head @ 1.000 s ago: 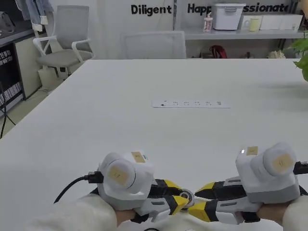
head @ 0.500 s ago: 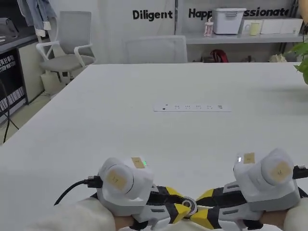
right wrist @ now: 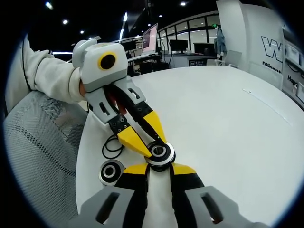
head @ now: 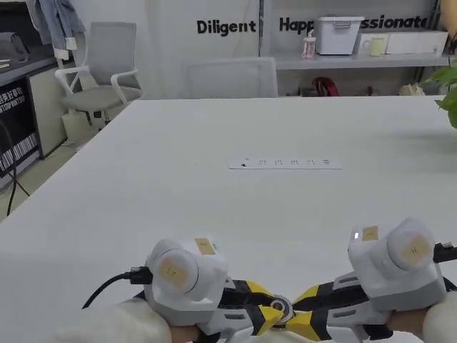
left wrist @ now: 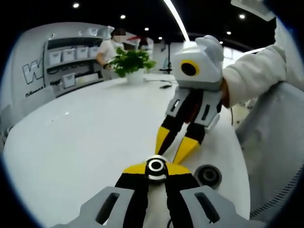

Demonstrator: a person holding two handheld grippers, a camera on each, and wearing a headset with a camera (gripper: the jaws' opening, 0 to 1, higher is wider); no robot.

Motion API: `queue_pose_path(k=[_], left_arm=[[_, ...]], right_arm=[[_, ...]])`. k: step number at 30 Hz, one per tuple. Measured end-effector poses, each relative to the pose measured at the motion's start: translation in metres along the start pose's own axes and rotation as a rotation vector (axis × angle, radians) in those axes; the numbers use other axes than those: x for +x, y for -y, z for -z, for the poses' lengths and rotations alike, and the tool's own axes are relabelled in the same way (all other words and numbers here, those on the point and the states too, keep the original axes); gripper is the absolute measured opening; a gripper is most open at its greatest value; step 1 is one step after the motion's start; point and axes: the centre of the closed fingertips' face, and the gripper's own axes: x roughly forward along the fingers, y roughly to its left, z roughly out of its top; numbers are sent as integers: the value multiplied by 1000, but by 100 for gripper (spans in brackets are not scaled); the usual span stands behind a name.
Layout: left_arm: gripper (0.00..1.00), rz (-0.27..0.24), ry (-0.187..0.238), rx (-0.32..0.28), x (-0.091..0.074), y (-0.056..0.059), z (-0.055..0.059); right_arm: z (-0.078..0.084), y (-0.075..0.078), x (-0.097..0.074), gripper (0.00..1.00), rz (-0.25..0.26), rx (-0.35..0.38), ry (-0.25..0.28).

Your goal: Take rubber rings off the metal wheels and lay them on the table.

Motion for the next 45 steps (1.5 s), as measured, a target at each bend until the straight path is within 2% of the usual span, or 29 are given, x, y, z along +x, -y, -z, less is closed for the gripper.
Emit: queue_pose_path(k=[8,10,18,23,27,29,31,35,37,40,45], left_arm=[[14,-3,0,1,0,0,0],[14,-4,0,1,0,0,0],[14,-8,1,2,-1,0,0],[14,-7,1,6,-1,1,0],[14,-6,0,11,-1,1,1],[14,-6,-1,12,-1,1,1],[14,-6,-2,16,-1,1,1],[14,-6,-3,19,-1,2,1],[14,-5,0,20,-1,2,1],[14,-6,19,28,-2,3,2],[14,-5,57,7,-3,2,1]], right_arm=[[2,0,-1,10,-11,35,2],[5,3,-2,3,5,21,-12],[4,2,-2,0,6,41,-13],[5,6,-2,0,20,81,-27],[5,8,-3,0,29,136,-32],[5,9,-4,0,27,190,-30],[5,11,-5,0,26,204,-13],[4,11,-7,0,16,294,2],[2,13,-8,0,20,329,27],[0,12,-9,0,-1,421,61],[1,14,-7,0,-17,562,99]])
